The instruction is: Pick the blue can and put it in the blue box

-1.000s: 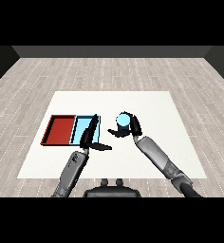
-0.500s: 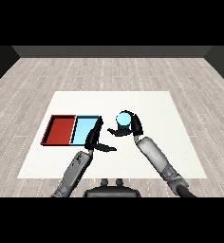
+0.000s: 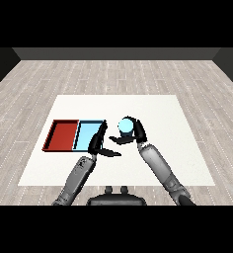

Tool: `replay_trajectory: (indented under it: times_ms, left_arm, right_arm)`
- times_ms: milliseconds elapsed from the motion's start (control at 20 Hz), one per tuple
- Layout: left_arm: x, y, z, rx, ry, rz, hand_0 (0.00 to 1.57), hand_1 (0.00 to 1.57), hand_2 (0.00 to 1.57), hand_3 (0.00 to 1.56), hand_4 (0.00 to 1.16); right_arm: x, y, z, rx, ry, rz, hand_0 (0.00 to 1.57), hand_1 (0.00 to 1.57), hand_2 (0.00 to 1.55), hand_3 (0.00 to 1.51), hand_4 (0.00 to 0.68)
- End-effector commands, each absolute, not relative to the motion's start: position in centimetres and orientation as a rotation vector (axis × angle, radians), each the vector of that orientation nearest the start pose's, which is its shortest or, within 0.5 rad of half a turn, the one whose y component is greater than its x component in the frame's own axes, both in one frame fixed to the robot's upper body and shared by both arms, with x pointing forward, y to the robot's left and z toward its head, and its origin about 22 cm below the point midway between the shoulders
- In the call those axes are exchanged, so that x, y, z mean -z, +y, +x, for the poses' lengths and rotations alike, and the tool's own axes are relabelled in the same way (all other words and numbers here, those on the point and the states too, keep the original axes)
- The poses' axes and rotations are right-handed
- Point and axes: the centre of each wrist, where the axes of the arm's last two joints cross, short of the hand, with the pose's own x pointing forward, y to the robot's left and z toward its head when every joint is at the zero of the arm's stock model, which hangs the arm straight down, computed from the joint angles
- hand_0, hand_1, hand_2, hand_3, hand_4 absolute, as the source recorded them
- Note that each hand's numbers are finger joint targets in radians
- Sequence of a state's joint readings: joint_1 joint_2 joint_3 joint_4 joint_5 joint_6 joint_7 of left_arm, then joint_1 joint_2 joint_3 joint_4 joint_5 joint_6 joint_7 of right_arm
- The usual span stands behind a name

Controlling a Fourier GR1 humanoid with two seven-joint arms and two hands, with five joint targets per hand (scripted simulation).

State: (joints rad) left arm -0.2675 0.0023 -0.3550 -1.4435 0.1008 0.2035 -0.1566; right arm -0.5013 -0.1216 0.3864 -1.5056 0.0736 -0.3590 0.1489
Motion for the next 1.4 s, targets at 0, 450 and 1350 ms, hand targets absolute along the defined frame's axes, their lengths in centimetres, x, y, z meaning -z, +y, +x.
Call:
replay_trajectory:
  times_ms: [0,450,1350]
  left_arm:
    - [-1.8,10.9,28.4,0.150,-1.798,-0.247,0.00,0.00,0.00,0.00,0.00]
    - [-1.3,10.7,28.3,0.172,-1.732,-0.232,0.00,0.00,0.00,0.00,0.00]
    - [-1.8,7.2,26.8,0.173,-1.709,-0.291,0.00,0.00,0.00,0.00,0.00]
  right_arm:
    - [-10.1,-9.9,30.2,-0.334,-1.869,-0.034,1.48,1.48,1.46,1.39,0.580]
    - [-10.1,-9.8,31.7,-0.389,-1.864,-0.035,1.49,1.49,1.46,1.39,0.573]
    - [-9.9,-6.2,28.0,-0.419,-1.868,0.032,1.49,1.49,1.46,1.38,0.540]
